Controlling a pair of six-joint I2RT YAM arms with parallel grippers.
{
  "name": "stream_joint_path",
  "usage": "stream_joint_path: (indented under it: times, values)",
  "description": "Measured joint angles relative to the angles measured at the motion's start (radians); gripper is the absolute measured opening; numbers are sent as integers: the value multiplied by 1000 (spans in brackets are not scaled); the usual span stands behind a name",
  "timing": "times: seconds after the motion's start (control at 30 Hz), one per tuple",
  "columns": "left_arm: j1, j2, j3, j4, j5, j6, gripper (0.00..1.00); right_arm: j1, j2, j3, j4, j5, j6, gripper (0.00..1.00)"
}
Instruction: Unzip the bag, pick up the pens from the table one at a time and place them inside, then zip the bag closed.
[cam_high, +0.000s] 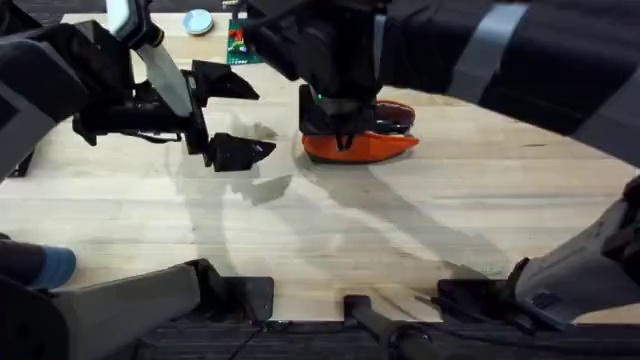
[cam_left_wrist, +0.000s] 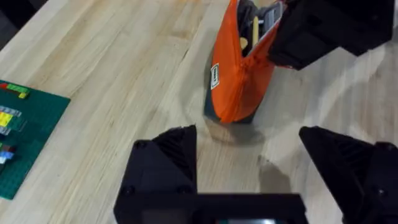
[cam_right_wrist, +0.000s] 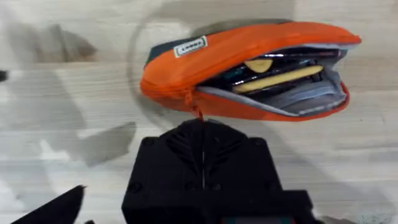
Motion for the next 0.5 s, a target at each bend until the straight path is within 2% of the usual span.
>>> stream_joint_path:
  times: [0.23, 0.5]
  values:
    - [0, 0, 0, -4, 61, 0, 995, 0, 0, 76, -10, -37, -47, 30]
    - [0, 0, 0, -21, 155, 0, 995, -12, 0, 87, -34, -44, -64, 30]
